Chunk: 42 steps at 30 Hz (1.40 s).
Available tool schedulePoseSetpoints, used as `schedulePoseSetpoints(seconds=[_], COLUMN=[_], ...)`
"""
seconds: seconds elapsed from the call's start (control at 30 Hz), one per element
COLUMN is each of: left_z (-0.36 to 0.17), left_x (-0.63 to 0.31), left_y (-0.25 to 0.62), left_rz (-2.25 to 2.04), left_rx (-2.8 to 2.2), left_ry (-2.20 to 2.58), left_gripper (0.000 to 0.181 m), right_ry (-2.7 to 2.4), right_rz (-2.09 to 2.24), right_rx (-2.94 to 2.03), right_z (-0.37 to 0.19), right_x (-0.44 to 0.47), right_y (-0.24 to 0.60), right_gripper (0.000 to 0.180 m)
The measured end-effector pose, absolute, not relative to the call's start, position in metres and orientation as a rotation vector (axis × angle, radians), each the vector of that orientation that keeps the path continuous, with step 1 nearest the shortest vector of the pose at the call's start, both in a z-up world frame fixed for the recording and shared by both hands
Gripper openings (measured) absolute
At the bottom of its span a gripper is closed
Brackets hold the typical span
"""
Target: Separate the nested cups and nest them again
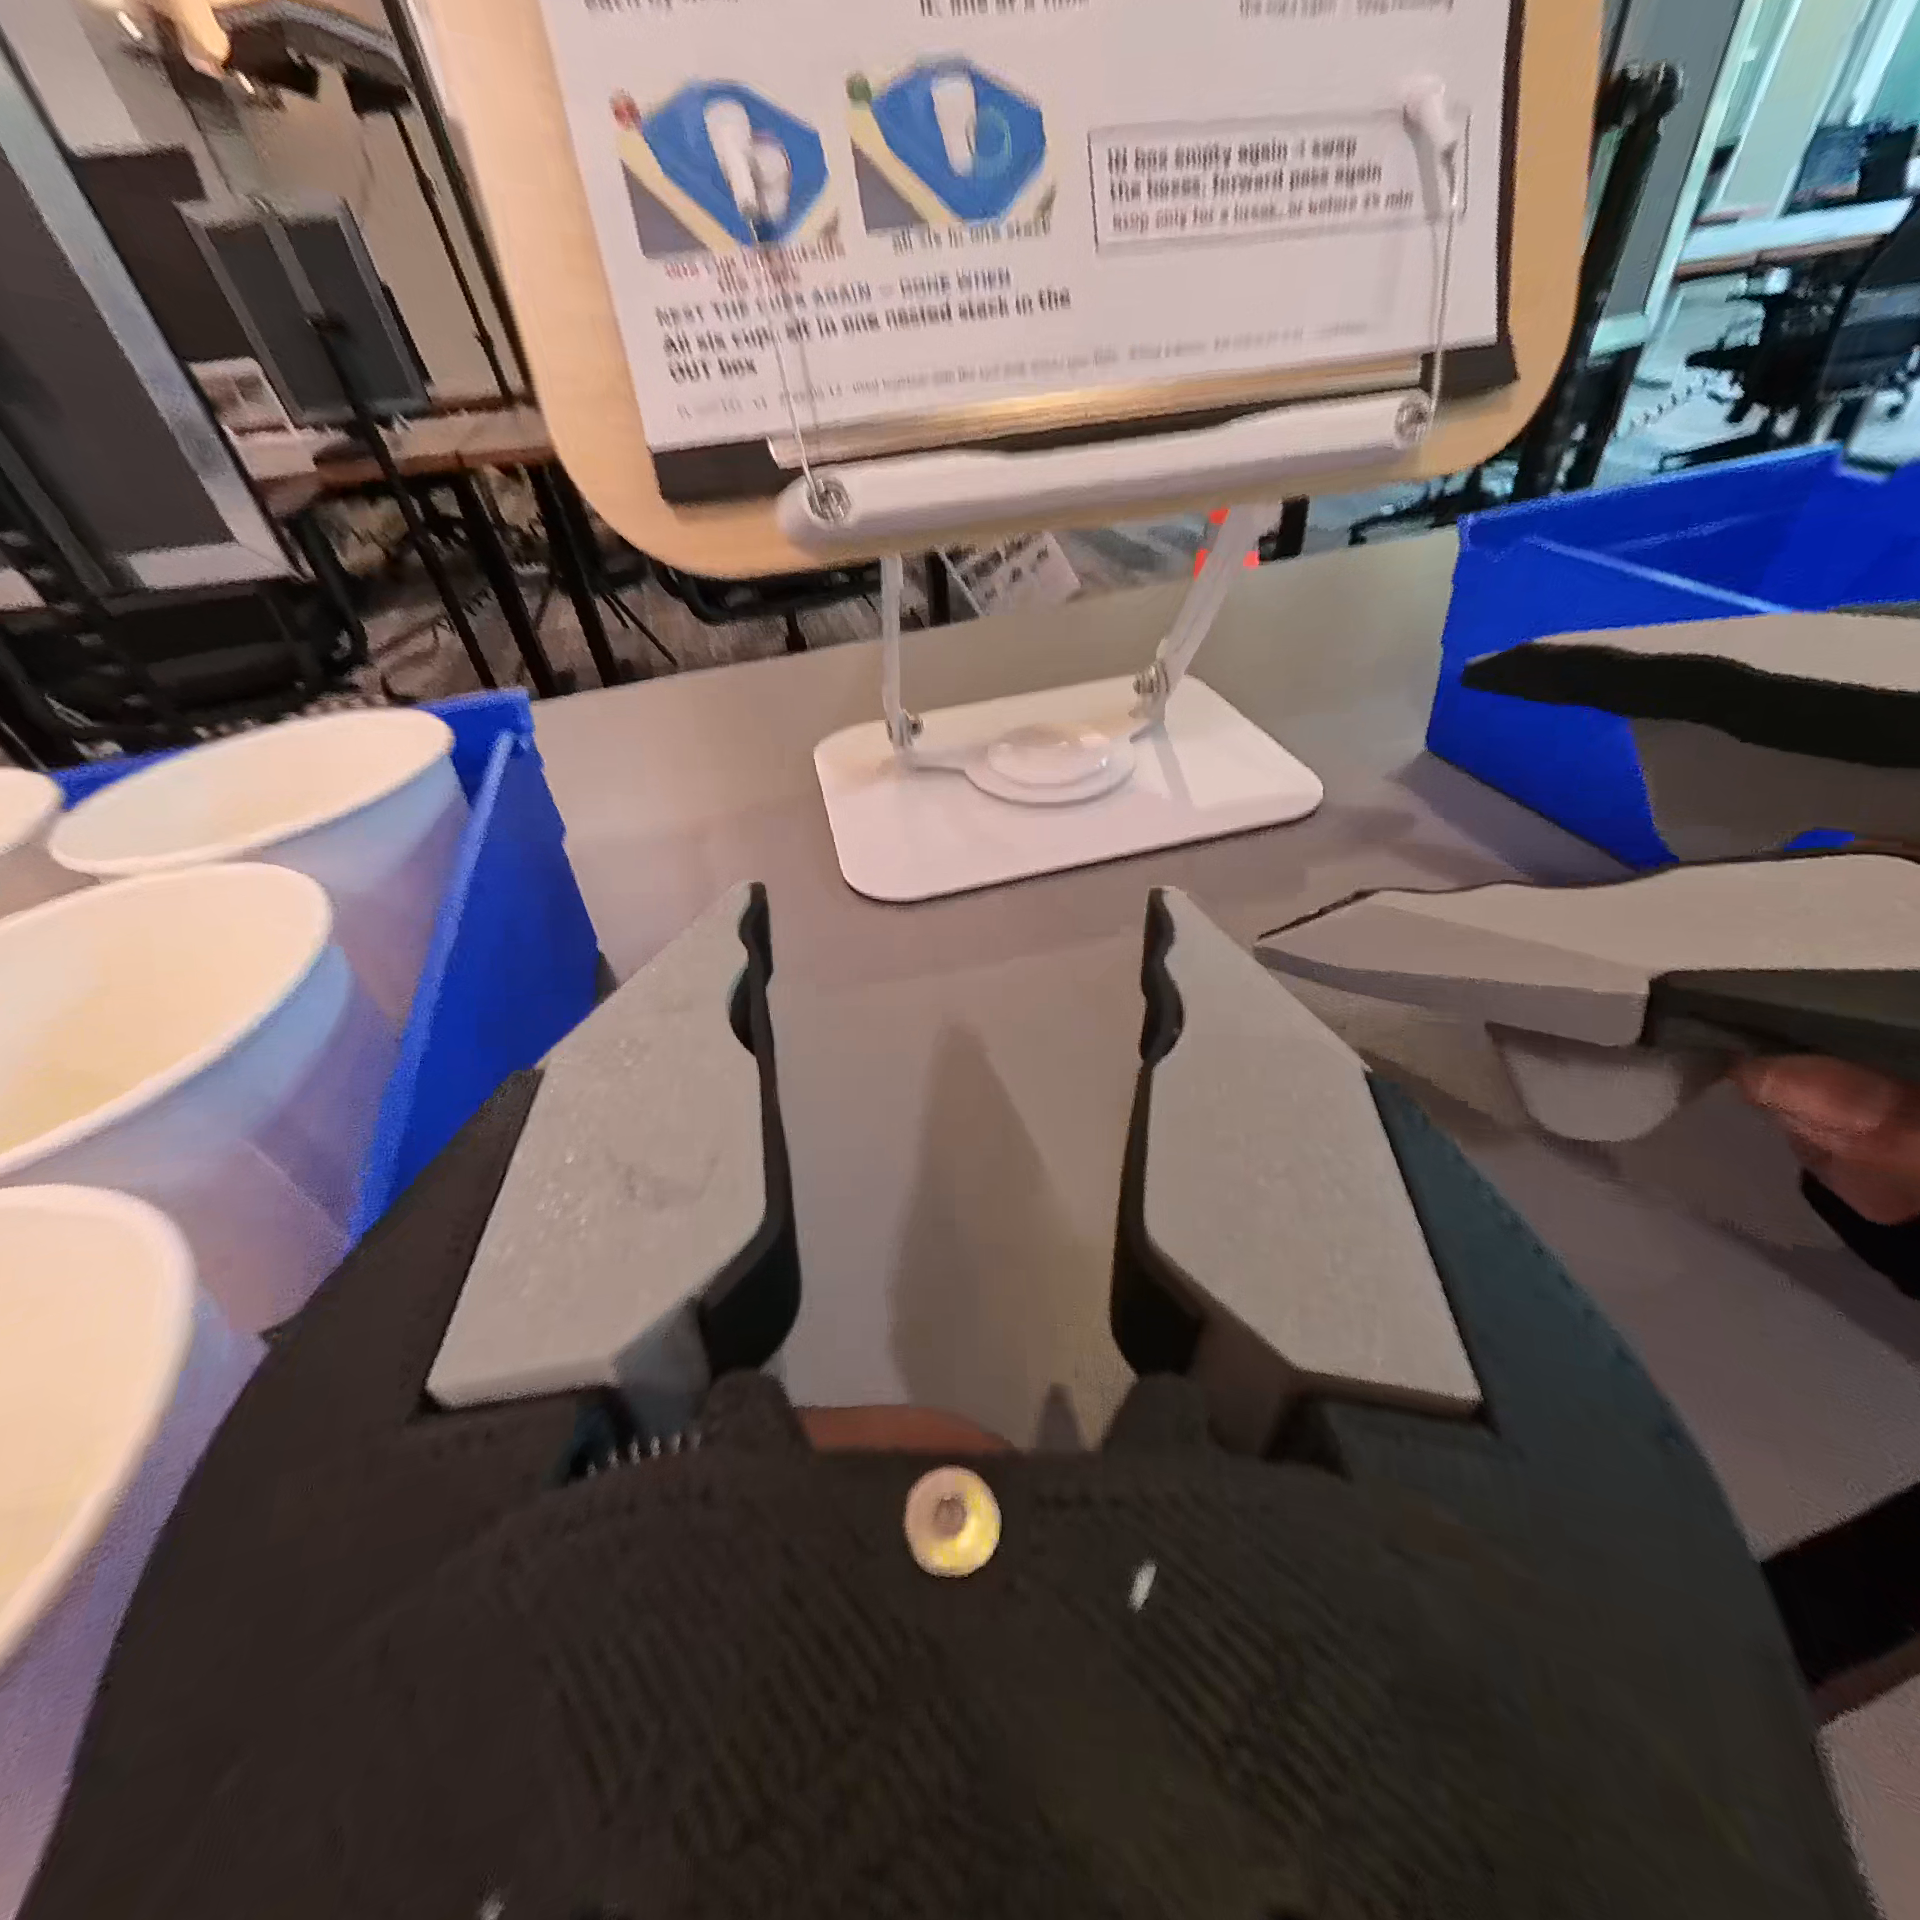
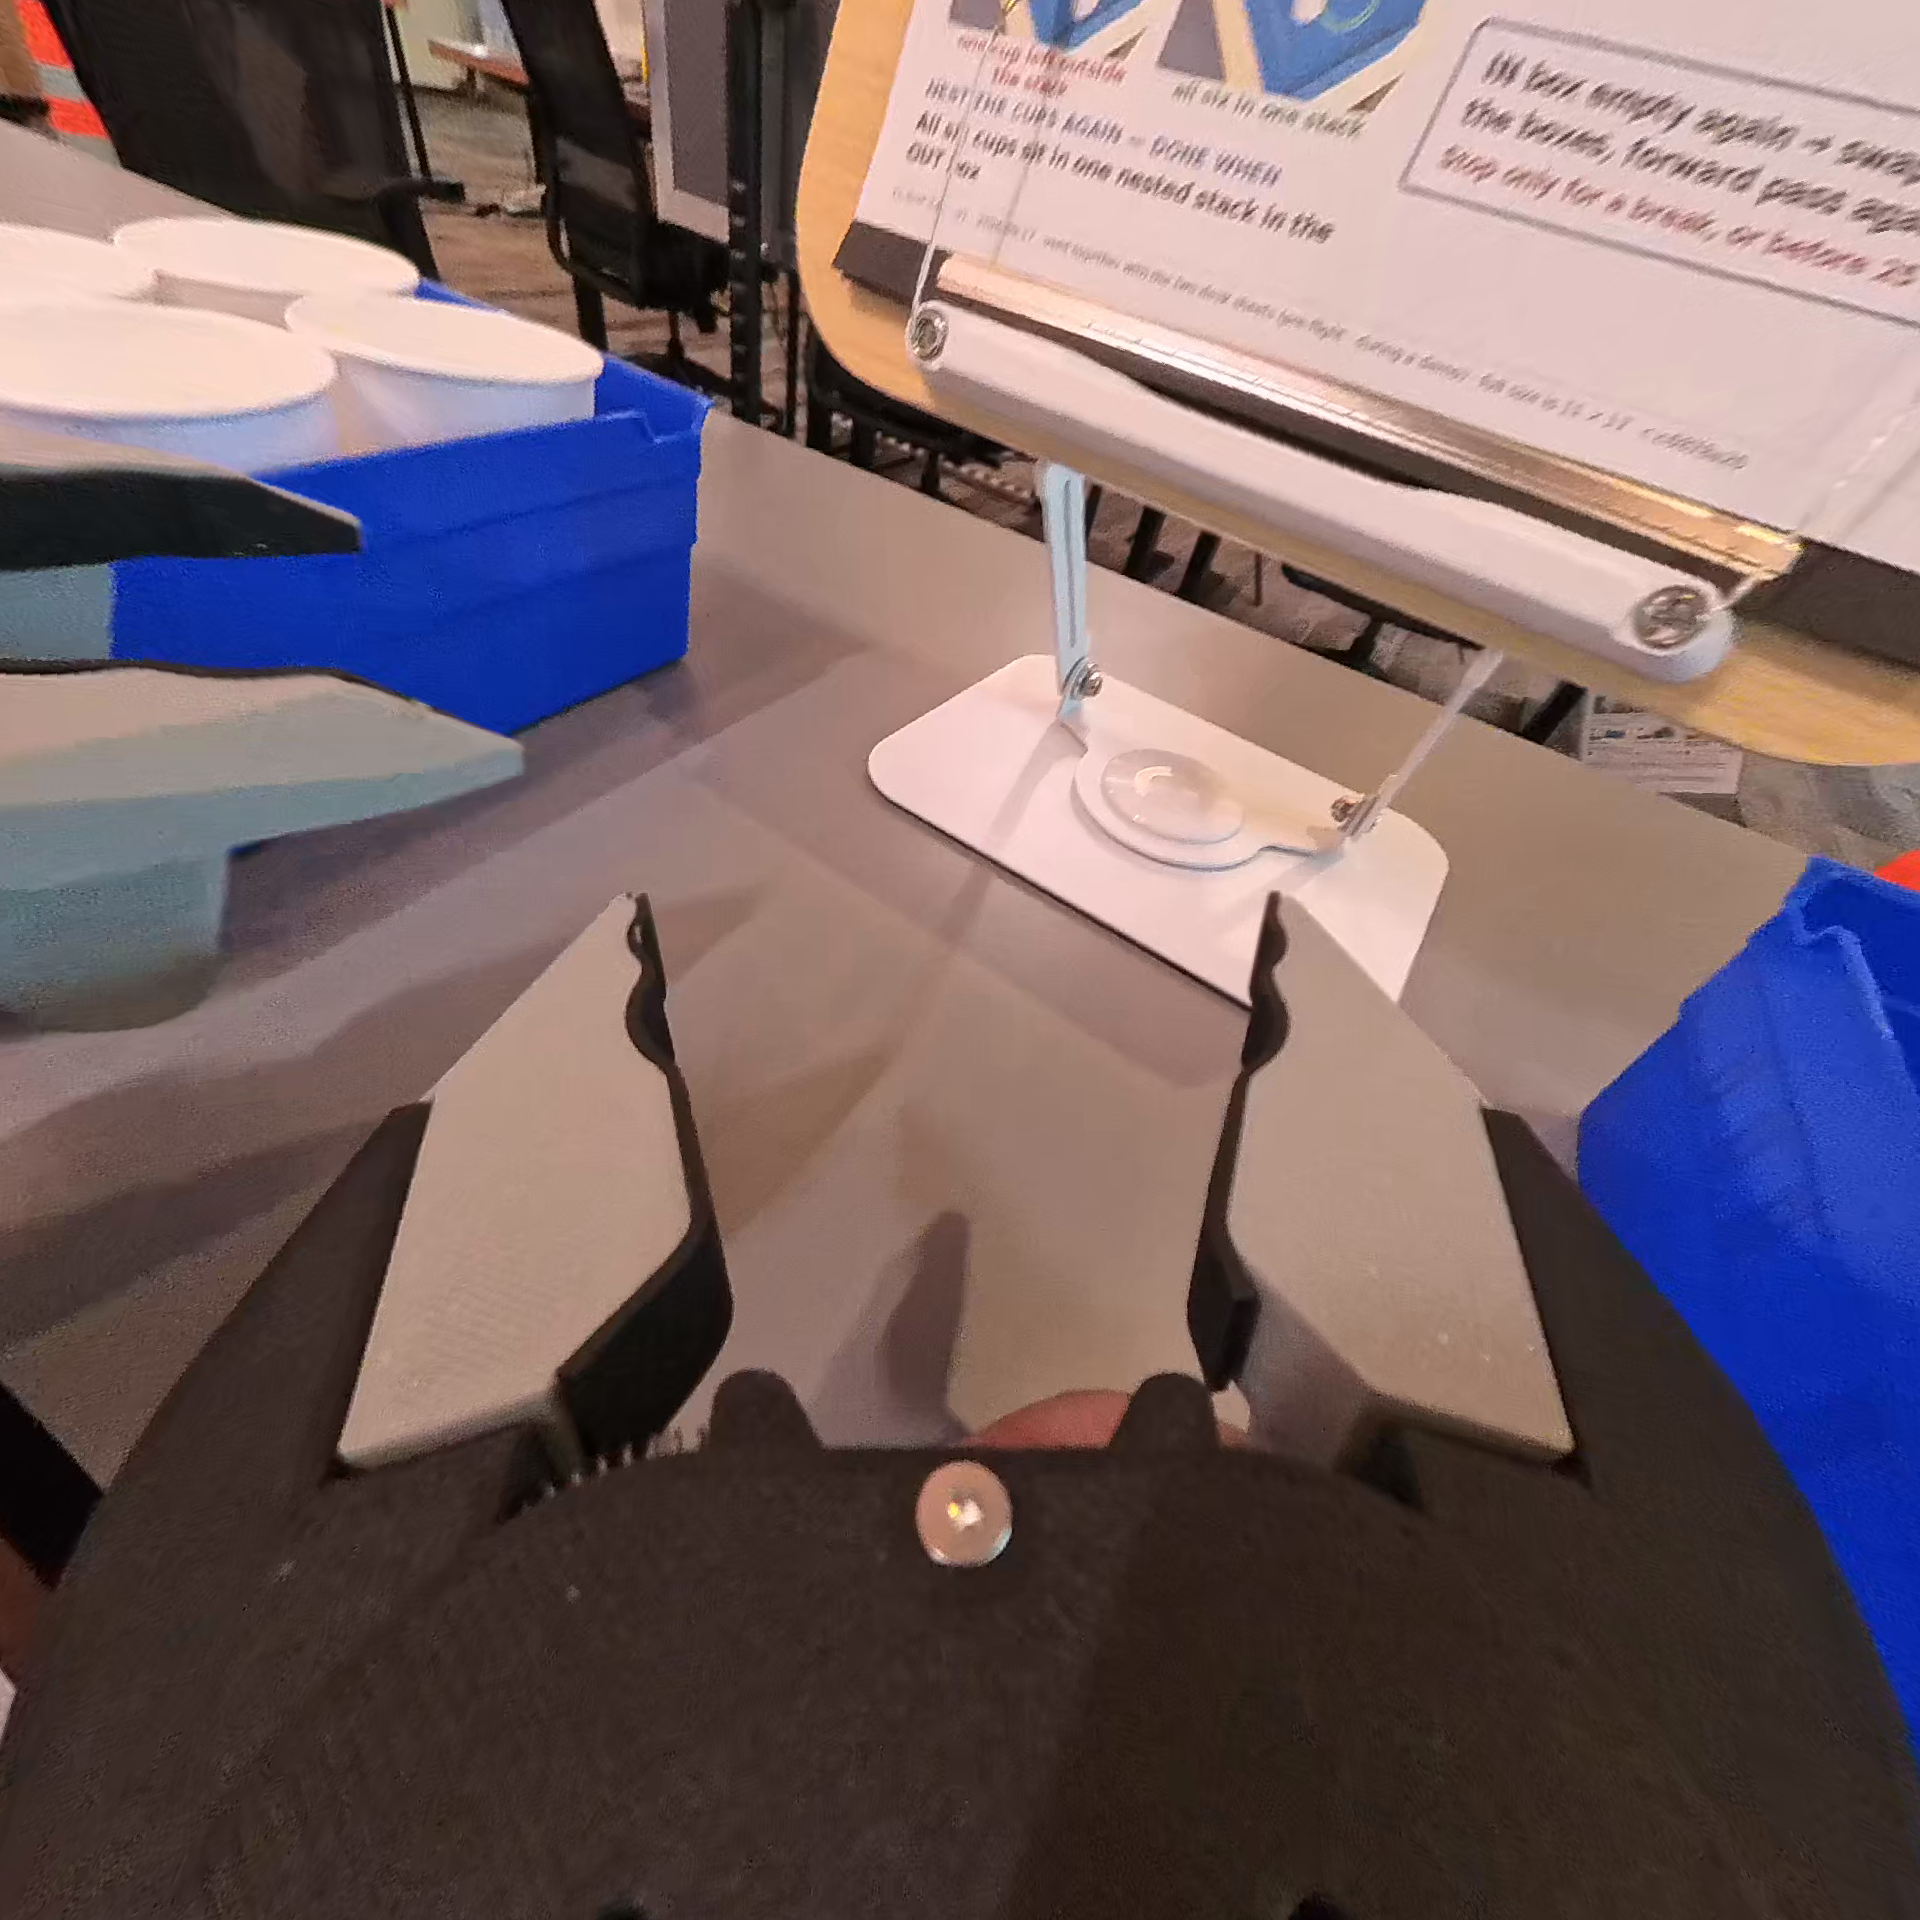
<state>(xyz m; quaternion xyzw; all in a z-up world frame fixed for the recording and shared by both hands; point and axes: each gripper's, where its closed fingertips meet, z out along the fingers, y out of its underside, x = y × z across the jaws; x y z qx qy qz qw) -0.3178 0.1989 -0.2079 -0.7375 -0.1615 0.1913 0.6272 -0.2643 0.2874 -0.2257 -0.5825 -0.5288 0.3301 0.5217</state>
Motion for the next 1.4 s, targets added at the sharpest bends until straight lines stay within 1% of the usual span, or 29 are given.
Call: schedulePoseSetpoints(seconds=[0.33, 0.43, 0.83, 0.93, 1.4], left_z=[-0.148, -0.138, -0.146, -0.149, -0.158], left_x=[-0.312, -0.31, -0.312, -0.312, -0.315], left_y=[0.171, 0.164, 0.169, 0.172, 0.174], left_rz=[0.587, 0.615, 0.569, 0.567, 0.53], left_rx=[-1.364, -1.308, -1.348, -1.362, -1.411], left_ry=[-0.344, -0.333, -0.349, -0.345, -0.36], left_gripper=[0.068, 0.068, 0.068, 0.068, 0.069], right_ry=[-1.185, -1.194, -1.201, -1.206, -1.218], right_rz=[0.839, 0.837, 0.836, 0.841, 0.849], right_rx=[-1.402, -1.396, -1.387, -1.392, -1.417], right_z=[-0.212, -0.211, -0.211, -0.213, -0.216], right_x=[-0.252, -0.251, -0.25, -0.25, -0.25], right_y=[0.302, 0.301, 0.3, 0.3, 0.305], right_gripper=[0.105, 0.104, 0.101, 0.094, 0.09])
